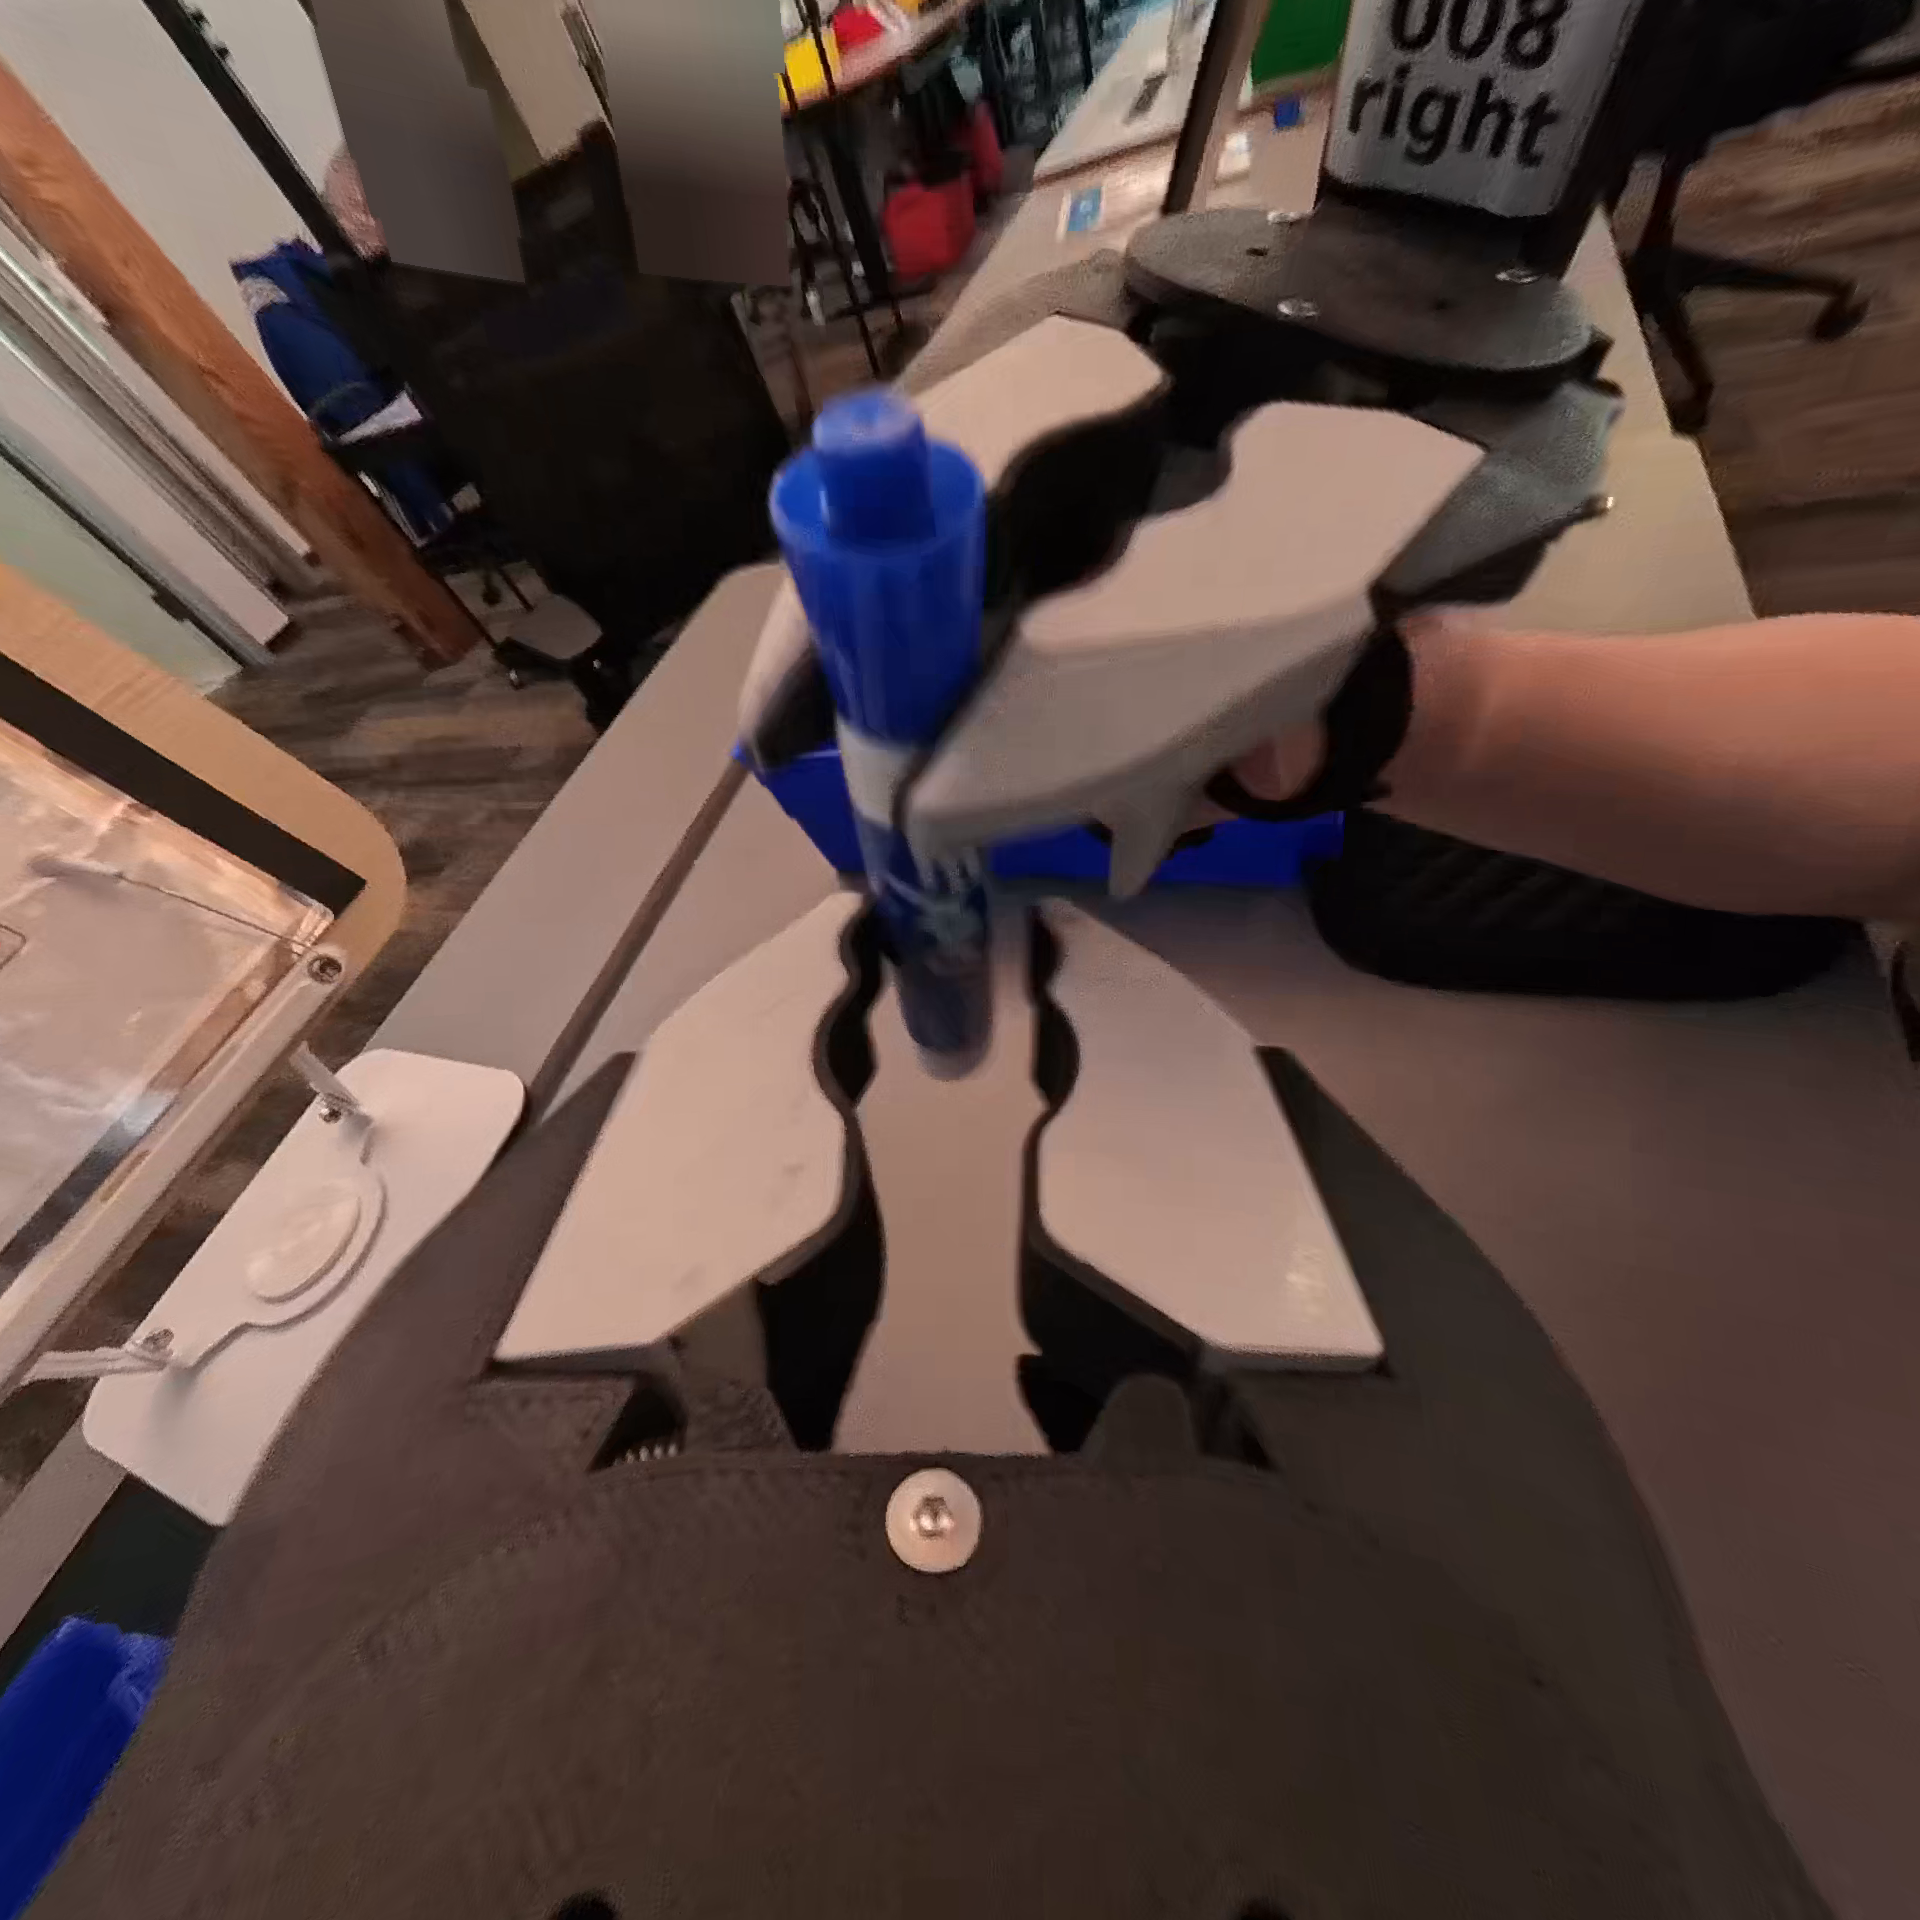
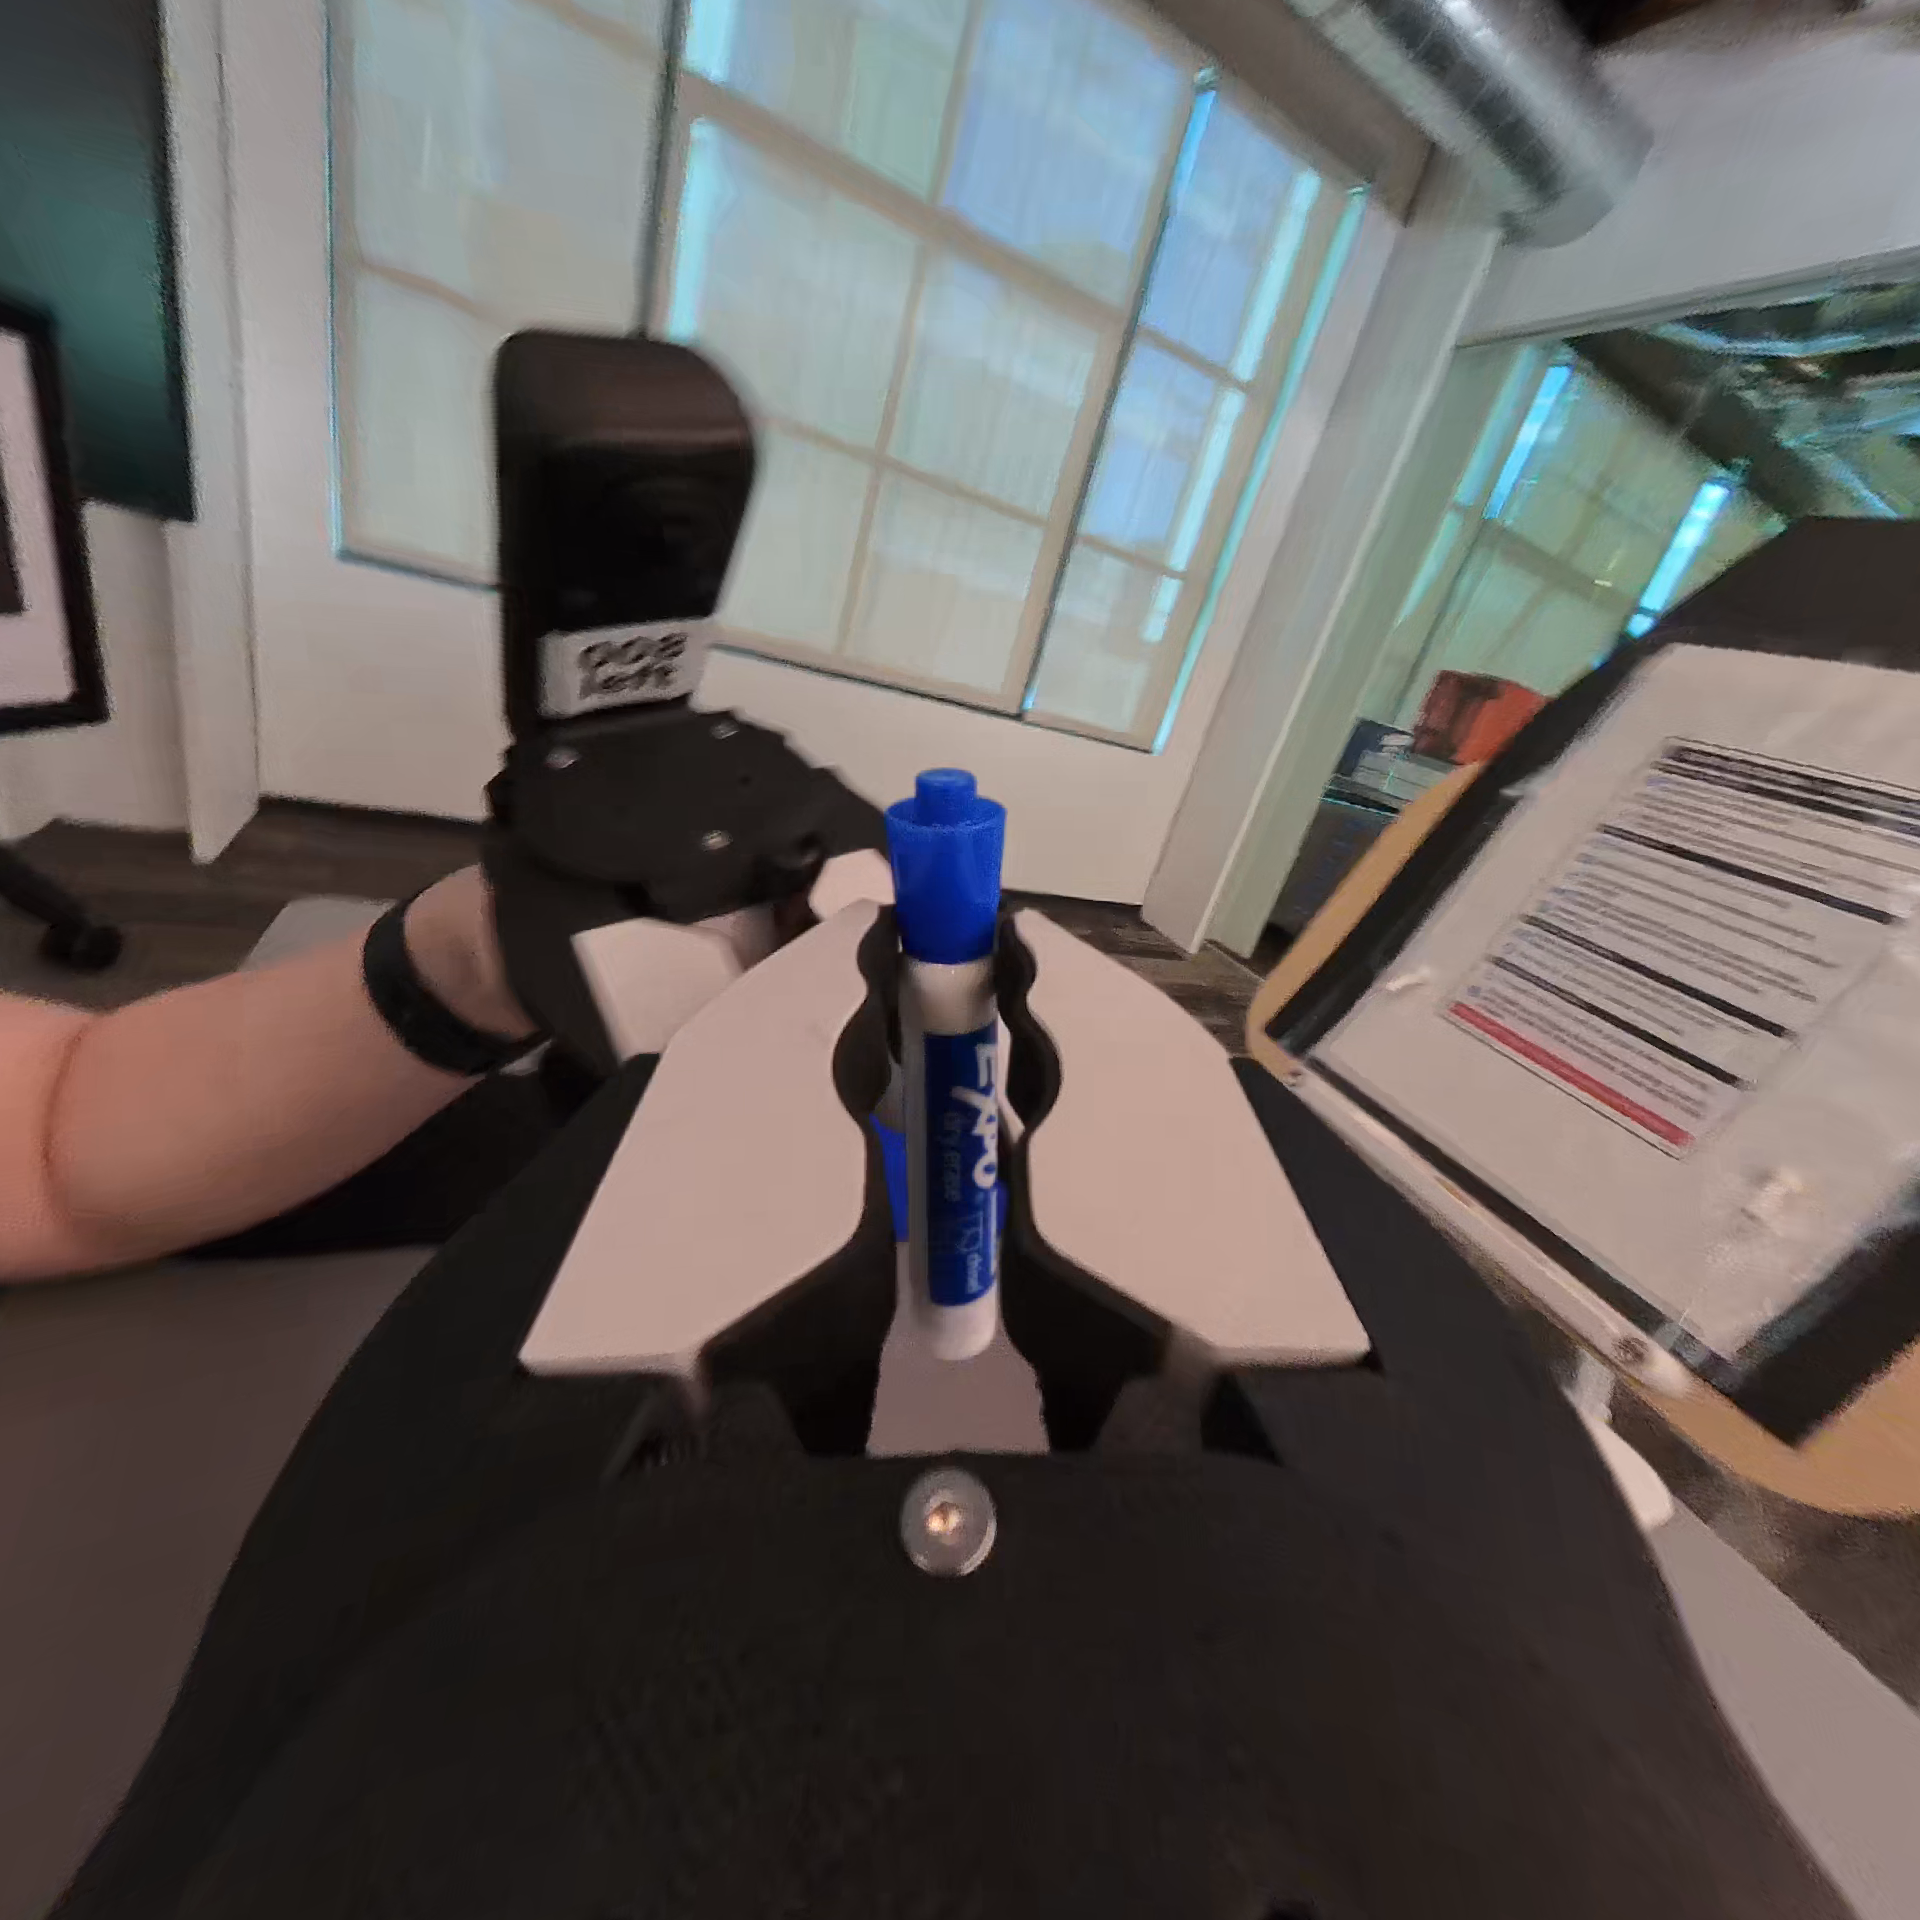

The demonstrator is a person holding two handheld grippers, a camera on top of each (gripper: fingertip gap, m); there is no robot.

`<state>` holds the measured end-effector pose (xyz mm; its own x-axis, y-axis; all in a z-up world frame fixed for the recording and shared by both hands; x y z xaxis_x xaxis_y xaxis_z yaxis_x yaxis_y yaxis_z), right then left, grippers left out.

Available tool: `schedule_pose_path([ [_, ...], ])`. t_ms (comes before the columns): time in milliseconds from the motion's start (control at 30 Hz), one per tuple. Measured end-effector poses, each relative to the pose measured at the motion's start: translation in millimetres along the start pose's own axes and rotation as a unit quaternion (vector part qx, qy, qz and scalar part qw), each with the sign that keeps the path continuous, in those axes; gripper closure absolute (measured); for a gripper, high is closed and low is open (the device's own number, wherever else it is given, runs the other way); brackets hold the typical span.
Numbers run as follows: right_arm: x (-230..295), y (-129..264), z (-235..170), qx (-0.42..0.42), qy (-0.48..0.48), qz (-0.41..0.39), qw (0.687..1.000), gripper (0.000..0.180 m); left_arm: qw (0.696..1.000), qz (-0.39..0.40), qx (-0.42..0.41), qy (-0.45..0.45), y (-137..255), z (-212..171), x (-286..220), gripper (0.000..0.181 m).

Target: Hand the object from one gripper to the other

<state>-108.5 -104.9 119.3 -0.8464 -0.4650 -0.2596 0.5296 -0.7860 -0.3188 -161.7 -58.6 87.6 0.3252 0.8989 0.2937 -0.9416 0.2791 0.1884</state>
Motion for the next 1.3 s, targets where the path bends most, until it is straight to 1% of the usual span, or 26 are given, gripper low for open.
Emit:
schedule_pose_path([
  [33, -11, 6, 8, -0.004, -0.003, -0.028, 1.0, 0.161, 1.0, 0.01, -0.003, -0.001, 1, 3, 1, 0.129],
  [67, -24, 16, 19, -0.003, -0.001, -0.057, 0.998, 0.161, 1.0, 0.023, 0.002, -0.003, 3, 4, 3, 0.115],
  [100, -40, 30, 30, 0.008, -0.003, -0.092, 0.996, 0.161, 0.999, 0.034, 0.005, -0.006, 6, 6, 5, 0.111],
  [133, -60, 48, 38, 0.03, -0.018, -0.136, 0.99, 0.161, 0.999, 0.04, 0.004, -0.01, 10, 8, 7, 0.11],
  [200, -98, 92, 38, 0.118, -0.085, -0.218, 0.965, 0.161, 0.999, 0.047, -0.003, -0.013, 18, 12, 10, 0.116],
  [267, -130, 143, 20, 0.203, -0.153, -0.296, 0.921, 0.16, 0.998, 0.06, 0.002, -0.015, 24, 14, 14, 0.12],
  [300, -143, 168, 7, 0.236, -0.185, -0.335, 0.893, 0.161, 0.998, 0.068, 0.008, -0.017, 26, 13, 17, 0.121],
  [367, -161, 212, -26, 0.312, -0.245, -0.387, 0.832, 0.161, 0.996, 0.078, 0.025, -0.018, 30, 11, 21, 0.122],
  [467, -170, 261, -71, 0.405, -0.308, -0.423, 0.75, 0.16, 0.996, 0.085, 0.04, -0.006, 35, 7, 26, 0.123],
  [567, -170, 292, -105, 0.473, -0.333, -0.44, 0.687, 0.161, 0.995, 0.09, 0.051, 0.004, 40, 4, 31, 0.123],
  [633, -167, 303, -124, 0.511, -0.347, -0.433, 0.657, 0.16, 0.993, 0.098, 0.065, 0.007, 45, 1, 35, 0.123],
  [733, -160, 311, -143, 0.553, -0.36, -0.42, 0.623, 0.158, 0.986, 0.133, 0.101, 0.006, 57, -8, 48, 0.122],
  [833, -161, 309, -139, 0.562, -0.344, -0.424, 0.621, 0.157, 0.965, 0.208, 0.161, 0.005, 83, -23, 71, 0.122],
  [900, -163, 303, -130, 0.568, -0.323, -0.423, 0.628, 0.143, 0.944, 0.255, 0.208, 0.019, 104, -38, 88, 0.122],
  [933, -163, 300, -124, 0.57, -0.31, -0.42, 0.635, 0.138, 0.933, 0.27, 0.234, 0.037, 114, -48, 95, 0.128],
  [1000, -163, 292, -111, 0.57, -0.284, -0.417, 0.648, 0.136, 0.907, 0.292, 0.292, 0.085, 134, -72, 107, 0.128],
  [1100, -164, 278, -86, 0.554, -0.237, -0.426, 0.674, 0.135, 0.862, 0.306, 0.371, 0.162, 160, -112, 121, 0.13],
  [1200, -163, 259, -56, 0.514, -0.192, -0.432, 0.716, 0.135, 0.798, 0.337, 0.444, 0.231, 188, -150, 133, 0.131],
  [1300, -158, 240, -32, 0.472, -0.153, -0.425, 0.757, 0.136, 0.747, 0.324, 0.488, 0.313, 206, -178, 131, 0.136],
])
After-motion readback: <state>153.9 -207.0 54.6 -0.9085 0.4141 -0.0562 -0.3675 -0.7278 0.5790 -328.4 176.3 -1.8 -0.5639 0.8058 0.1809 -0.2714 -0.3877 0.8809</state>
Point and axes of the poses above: each gripper's, where its closed fingertips meet, y back along the fingers, z out of its top, x = y × z across the jaws, the point moved 6 cm from there along y, back along the fingers, and after that the axes turned 8 degrees about -x, right-handed, at the moved point
